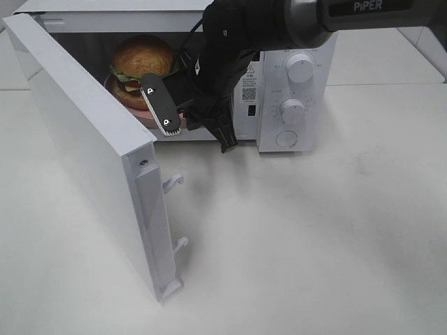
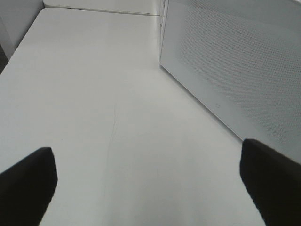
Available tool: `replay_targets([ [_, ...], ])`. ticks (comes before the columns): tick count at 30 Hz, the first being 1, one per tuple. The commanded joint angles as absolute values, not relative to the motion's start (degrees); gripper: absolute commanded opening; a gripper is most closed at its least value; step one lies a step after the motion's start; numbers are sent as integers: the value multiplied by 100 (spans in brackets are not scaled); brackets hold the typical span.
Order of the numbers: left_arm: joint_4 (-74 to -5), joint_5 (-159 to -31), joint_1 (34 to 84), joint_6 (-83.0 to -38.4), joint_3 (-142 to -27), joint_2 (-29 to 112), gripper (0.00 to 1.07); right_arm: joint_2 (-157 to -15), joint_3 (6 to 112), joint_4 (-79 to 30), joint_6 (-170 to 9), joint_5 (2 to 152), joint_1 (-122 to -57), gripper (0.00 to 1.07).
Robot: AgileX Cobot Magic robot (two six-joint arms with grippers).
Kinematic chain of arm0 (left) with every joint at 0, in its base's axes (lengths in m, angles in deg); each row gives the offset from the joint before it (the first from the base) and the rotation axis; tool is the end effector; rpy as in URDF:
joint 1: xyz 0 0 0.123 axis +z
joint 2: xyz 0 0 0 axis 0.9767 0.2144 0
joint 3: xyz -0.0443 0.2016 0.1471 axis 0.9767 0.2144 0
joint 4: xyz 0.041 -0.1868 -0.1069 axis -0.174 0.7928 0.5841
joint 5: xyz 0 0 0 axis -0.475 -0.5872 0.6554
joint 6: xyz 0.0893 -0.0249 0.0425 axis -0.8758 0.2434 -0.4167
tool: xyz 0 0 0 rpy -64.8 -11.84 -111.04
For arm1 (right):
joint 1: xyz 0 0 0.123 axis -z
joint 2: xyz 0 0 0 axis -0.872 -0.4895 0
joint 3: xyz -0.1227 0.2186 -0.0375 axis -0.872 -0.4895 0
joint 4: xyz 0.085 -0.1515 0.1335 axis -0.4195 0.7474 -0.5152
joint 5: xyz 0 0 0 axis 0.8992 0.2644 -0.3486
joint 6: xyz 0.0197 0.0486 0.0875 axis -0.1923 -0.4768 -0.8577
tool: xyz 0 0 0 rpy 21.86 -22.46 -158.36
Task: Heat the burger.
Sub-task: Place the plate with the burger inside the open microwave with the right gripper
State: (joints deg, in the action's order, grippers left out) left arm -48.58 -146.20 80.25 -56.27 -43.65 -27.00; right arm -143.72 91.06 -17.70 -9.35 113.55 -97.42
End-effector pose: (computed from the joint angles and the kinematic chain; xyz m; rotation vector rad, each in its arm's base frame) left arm 0.0044 -0.0082 0.2591 -0.0515 2.0415 -0.0883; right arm 0.3646 0.2644 0.1614 -2.1781 1.3543 -0.3774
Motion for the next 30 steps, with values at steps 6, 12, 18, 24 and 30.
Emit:
replay_targets([
  [6,-4835,-14540,8037,-5639,-4354,-2791,98,-14813,9960,-1604,-1176,11120,-9754,0],
  [12,-4835,-14540,8037,-5639,-4354,-2791,98,-15157,10441,-1604,-1307,11165,-9754,1],
  [18,-4835,-14540,8037,-5639,-4354,-2791,98,-15472,10871,-1592,-1462,11206,-9742,2],
  [24,-4835,-14540,8037,-5639,-4354,-2791,98,-15547,10888,-1598,-1594,11200,-9736,9],
  [30,-4835,-14540,8037,-5639,-4354,-2791,98,-15547,10888,-1460,-1789,11188,-9736,22],
])
